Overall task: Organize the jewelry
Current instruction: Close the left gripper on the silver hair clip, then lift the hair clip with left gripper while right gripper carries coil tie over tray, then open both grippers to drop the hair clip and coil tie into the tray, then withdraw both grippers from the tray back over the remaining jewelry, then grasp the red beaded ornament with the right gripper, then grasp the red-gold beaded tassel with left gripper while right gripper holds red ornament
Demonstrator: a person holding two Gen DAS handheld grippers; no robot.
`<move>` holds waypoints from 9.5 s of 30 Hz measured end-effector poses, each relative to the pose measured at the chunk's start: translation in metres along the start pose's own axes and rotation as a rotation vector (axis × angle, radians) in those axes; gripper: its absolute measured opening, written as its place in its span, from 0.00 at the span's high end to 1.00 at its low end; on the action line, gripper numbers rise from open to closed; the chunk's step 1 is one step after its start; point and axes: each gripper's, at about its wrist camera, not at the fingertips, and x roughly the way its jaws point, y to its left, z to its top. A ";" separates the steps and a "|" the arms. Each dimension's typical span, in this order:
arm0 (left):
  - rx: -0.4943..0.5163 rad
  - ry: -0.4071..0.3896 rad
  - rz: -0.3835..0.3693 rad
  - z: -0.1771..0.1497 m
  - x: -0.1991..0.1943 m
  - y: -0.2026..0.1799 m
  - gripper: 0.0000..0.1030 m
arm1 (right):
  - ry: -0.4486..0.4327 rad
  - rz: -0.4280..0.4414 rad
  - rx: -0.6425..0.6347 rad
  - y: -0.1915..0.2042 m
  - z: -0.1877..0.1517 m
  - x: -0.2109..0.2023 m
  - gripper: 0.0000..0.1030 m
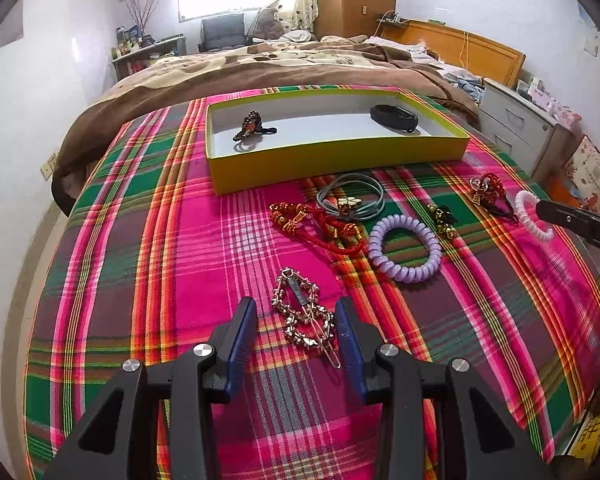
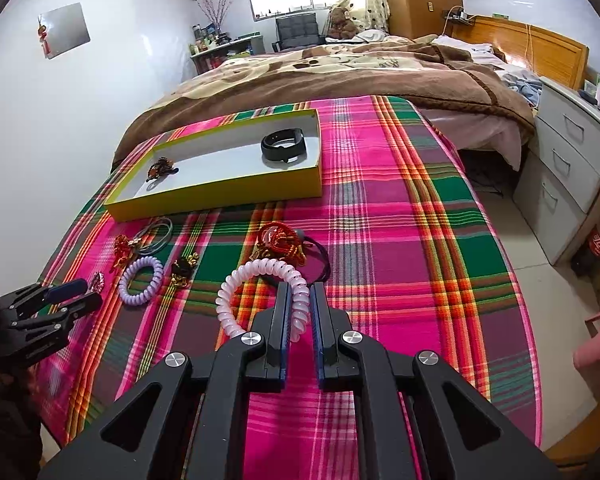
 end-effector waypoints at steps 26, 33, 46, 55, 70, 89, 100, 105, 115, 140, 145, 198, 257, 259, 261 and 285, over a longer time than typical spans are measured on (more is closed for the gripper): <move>-0.041 -0.038 -0.040 -0.003 -0.009 0.014 0.75 | 0.000 0.023 -0.003 0.009 -0.002 0.001 0.91; -0.050 -0.046 -0.035 -0.004 -0.012 0.018 0.78 | -0.006 0.031 -0.007 0.013 -0.001 0.000 0.91; -0.099 -0.006 -0.011 0.003 0.000 0.025 0.74 | 0.002 0.038 -0.021 0.019 -0.001 0.004 0.91; -0.104 -0.012 -0.007 0.004 0.000 0.025 0.80 | 0.008 0.044 -0.036 0.025 0.001 0.007 0.91; -0.116 -0.043 -0.020 0.010 -0.004 0.032 1.00 | 0.009 0.045 -0.040 0.028 0.008 0.012 0.91; -0.006 0.023 -0.001 0.012 0.008 0.020 0.68 | 0.020 0.059 -0.044 0.033 0.008 0.018 0.91; 0.009 -0.006 0.013 0.018 0.002 0.022 0.69 | 0.014 0.054 -0.045 0.034 0.015 0.015 0.91; -0.006 -0.042 0.000 0.037 -0.006 0.029 0.69 | 0.007 0.048 -0.048 0.035 0.030 0.018 0.91; -0.018 -0.098 -0.050 0.094 0.000 0.039 0.69 | -0.022 0.040 -0.071 0.048 0.089 0.040 0.91; -0.021 0.003 -0.068 0.149 0.097 0.035 0.68 | 0.107 0.010 -0.093 0.062 0.162 0.165 0.91; -0.047 0.022 -0.081 0.147 0.105 0.039 0.68 | 0.118 0.002 -0.094 0.061 0.162 0.173 0.91; -0.174 -0.155 -0.146 0.079 -0.016 0.041 0.52 | -0.057 0.040 -0.078 0.041 0.093 0.044 0.62; -0.183 0.003 -0.119 0.047 0.031 0.011 0.52 | -0.090 0.100 0.008 -0.002 0.032 0.011 0.90; -0.174 -0.015 -0.125 0.049 0.030 0.008 0.52 | -0.091 0.103 0.005 0.000 0.032 0.012 0.90; -0.178 -0.023 -0.130 0.052 0.030 0.006 0.52 | -0.086 0.106 0.004 0.001 0.032 0.014 0.90; -0.208 -0.018 -0.071 0.031 0.007 0.042 0.52 | -0.082 0.128 -0.004 0.011 0.027 0.015 0.90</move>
